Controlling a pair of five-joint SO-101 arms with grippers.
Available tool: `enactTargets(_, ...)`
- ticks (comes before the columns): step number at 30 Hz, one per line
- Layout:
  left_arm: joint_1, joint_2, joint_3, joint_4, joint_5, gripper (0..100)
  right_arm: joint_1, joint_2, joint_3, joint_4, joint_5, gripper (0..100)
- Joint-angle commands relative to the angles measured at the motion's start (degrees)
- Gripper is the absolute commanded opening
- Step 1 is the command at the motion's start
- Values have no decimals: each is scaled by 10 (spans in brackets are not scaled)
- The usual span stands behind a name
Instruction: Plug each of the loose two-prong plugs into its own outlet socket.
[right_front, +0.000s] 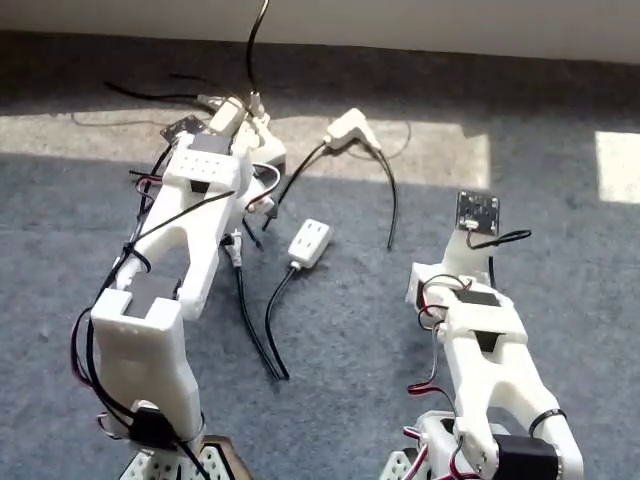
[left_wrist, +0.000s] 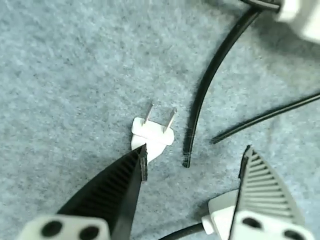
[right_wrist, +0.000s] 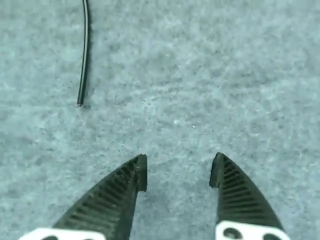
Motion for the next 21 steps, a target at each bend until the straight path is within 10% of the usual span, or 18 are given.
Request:
enactTargets(1,7,-12,3,-14,5,301,-5,-15,-2,-9,-2,210)
enactTargets(21,-100,-13,109,-90,9,301,-5,-15,11,-11,-2,210)
